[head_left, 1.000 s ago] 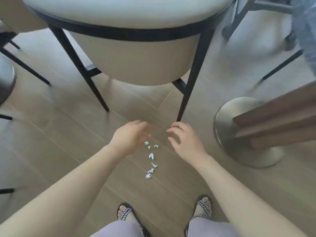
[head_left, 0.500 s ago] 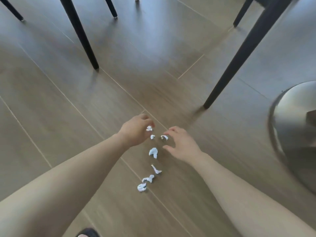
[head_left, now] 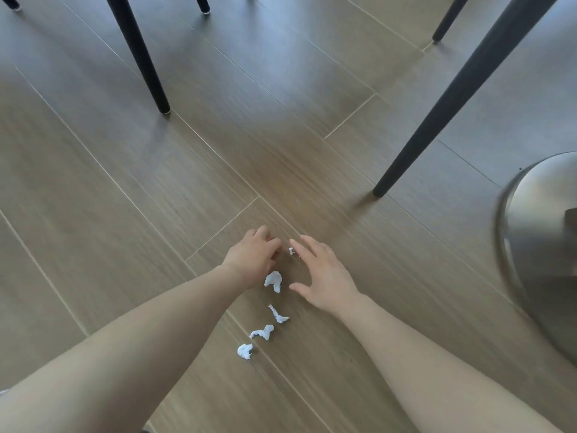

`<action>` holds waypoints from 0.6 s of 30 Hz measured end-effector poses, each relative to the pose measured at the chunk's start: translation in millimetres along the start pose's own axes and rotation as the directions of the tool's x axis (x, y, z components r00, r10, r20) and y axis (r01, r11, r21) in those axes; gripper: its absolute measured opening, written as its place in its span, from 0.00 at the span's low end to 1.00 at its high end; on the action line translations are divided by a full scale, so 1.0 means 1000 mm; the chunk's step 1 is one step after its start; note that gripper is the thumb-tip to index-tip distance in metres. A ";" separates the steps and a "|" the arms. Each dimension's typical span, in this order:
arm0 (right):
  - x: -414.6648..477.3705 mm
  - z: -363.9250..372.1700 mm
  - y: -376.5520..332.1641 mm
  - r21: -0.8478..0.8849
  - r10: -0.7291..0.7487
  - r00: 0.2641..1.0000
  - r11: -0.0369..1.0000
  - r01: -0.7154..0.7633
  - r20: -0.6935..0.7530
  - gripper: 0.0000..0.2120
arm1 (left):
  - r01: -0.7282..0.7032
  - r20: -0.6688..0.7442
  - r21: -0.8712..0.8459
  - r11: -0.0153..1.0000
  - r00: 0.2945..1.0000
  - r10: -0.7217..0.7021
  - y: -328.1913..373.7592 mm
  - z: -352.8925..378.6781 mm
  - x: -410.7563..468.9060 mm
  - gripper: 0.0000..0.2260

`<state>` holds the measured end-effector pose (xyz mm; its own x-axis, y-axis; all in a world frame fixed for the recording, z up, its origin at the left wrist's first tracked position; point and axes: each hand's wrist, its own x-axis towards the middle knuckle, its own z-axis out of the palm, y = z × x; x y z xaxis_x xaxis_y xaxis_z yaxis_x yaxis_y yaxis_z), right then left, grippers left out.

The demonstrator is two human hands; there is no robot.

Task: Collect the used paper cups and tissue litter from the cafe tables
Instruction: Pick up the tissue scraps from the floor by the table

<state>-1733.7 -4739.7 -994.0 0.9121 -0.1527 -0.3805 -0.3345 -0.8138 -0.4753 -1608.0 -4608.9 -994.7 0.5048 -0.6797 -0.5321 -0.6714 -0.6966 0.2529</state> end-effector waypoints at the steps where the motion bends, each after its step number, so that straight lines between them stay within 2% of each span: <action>1: -0.001 0.001 0.002 0.000 -0.006 1.000 1.000 0.006 -0.007 0.38 | -0.024 0.010 0.019 1.000 1.000 0.023 0.000 0.002 -0.001 0.10; 8: 0.004 0.006 0.006 -0.020 -0.031 0.999 0.999 0.031 -0.011 0.35 | -0.125 0.110 0.023 0.992 0.986 0.122 -0.005 0.006 -0.004 0.08; 14: 0.005 0.006 0.007 -0.216 -0.168 0.982 0.959 0.182 0.082 0.24 | -0.067 0.099 -0.001 0.998 0.993 0.067 -0.010 0.001 -0.005 0.08; 18: -0.001 0.007 0.012 -0.155 -0.108 0.993 0.981 0.112 0.038 0.17 | -0.088 0.086 -0.010 0.996 0.992 0.089 -0.013 -0.004 -0.006 0.09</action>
<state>-1740.3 -4745.7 -1004.7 0.9330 -0.0426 -0.3572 -0.1890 -0.9030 -0.3859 -1600.1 -4596.8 -991.9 0.3946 -0.7166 -0.5751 -0.7080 -0.6361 0.3069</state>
